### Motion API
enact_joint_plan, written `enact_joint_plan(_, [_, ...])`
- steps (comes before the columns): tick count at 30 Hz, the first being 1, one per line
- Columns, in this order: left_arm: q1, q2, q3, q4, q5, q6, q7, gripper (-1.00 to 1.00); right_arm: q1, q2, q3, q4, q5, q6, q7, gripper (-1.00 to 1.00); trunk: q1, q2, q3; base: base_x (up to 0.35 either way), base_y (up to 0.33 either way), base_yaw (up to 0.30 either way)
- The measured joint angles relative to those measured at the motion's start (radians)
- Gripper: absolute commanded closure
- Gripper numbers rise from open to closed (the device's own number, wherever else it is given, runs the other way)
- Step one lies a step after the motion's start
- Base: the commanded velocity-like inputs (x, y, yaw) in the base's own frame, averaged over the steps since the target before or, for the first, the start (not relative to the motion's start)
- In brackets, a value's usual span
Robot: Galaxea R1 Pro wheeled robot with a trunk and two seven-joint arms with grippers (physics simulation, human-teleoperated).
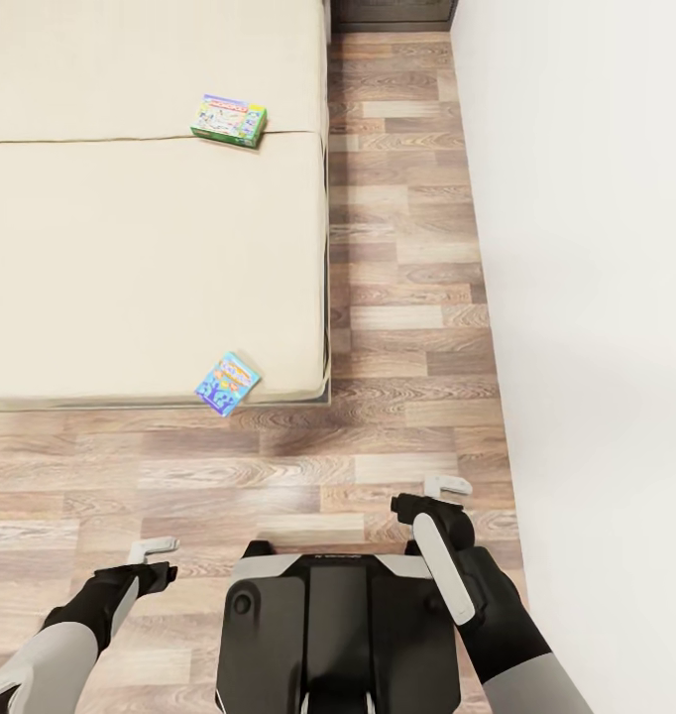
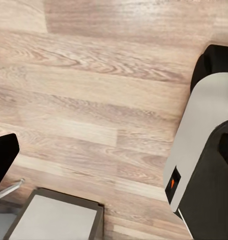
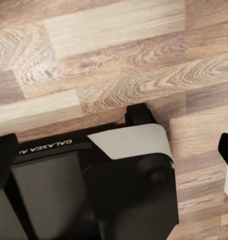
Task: Put all the toys in the child's room - the three board games (two on the bed and one on the table), the two jigsaw puzzles on the table, and the tennis ball on the table - inside the toy box on the table in the child's room.
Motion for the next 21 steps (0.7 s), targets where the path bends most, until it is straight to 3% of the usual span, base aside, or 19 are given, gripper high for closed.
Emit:
enact_joint_plan(8, [0.001, -0.018, 0.000, 0.000, -0.002, 0.002, 0.003, -1.00, 0.000, -0.001, 0.000, 0.001, 0.000, 0.000, 0.000, -1.00, 0.000, 0.000, 0.013, 0.000, 0.000, 0.005])
enact_joint_plan(21, [0.003, -0.024, -0.002, 0.002, -0.003, 0.002, 0.003, -1.00, 0.000, 0.001, 0.000, 0.002, -0.001, 0.000, 0.000, -1.00, 0.000, 0.000, 0.035, 0.000, 0.000, 0.055])
